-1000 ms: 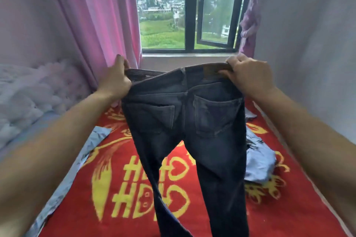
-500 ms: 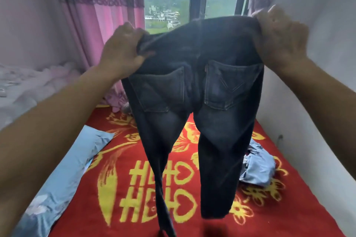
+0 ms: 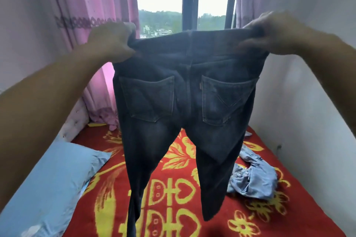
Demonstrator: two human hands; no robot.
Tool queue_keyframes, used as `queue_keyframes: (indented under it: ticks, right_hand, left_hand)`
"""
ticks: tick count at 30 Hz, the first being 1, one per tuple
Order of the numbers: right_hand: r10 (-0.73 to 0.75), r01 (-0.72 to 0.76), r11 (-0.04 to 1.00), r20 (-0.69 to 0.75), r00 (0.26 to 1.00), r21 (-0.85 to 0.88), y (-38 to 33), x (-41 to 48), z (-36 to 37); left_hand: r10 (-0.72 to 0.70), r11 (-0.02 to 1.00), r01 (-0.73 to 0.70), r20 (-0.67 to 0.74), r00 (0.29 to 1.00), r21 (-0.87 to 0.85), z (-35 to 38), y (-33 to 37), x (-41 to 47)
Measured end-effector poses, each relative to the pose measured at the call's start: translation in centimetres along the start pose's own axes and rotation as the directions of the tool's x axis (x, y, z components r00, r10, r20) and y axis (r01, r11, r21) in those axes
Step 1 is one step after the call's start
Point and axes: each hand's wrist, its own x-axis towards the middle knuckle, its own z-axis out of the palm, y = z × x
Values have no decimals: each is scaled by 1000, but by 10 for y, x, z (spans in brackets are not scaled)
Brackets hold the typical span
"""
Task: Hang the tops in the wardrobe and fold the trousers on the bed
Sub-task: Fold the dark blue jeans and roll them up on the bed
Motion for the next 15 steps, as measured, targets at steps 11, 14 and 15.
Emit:
queue_keyframes:
  ticks: [11, 14, 15]
  right_hand:
    - [95, -177, 976, 488, 868, 125, 22, 11, 51]
    - [140, -301, 945, 668, 731, 131, 41, 30, 95]
    - [152, -339, 932, 714, 683, 126, 48, 37, 114]
  left_hand:
    - [-42, 980, 133, 498, 866, -149, 70, -5, 33]
    - [-59, 988, 140, 658, 751, -71, 109, 1, 50]
    - [-65, 990, 134, 683, 727, -49, 128, 4, 56]
